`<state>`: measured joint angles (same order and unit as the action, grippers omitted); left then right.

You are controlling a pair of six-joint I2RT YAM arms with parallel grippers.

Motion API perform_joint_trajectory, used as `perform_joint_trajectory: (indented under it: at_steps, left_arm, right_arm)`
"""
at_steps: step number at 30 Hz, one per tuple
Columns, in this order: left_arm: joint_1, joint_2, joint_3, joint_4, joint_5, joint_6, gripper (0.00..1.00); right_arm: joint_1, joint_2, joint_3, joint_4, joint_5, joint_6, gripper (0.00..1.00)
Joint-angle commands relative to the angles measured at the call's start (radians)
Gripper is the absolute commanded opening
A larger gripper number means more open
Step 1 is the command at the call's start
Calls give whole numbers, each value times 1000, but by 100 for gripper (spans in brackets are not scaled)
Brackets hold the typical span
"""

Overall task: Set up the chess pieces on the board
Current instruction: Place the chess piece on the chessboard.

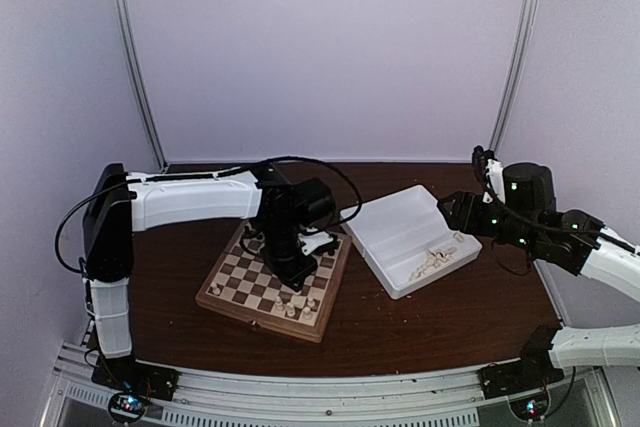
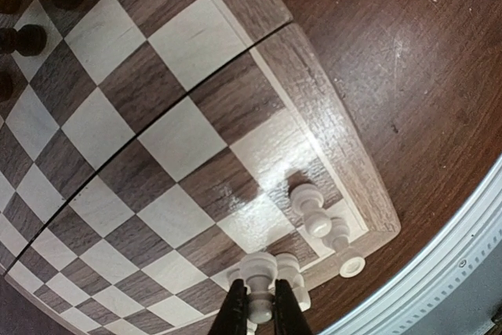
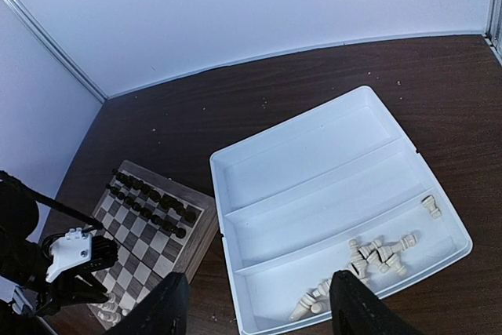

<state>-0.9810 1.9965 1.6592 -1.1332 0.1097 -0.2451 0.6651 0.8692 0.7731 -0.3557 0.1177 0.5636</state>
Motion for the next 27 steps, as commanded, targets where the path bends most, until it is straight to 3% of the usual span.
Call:
perform_joint_trajectory:
  at_steps: [1,27]
  left_arm:
    - [-2,17,-17,17,-19,-11,0]
    - [-13,54,-58,68,1,-26,0]
  right_arm:
    - [-7,-16,-8,-6,24,-5,65]
    - [-7,-39,-11,-19,24,1,65]
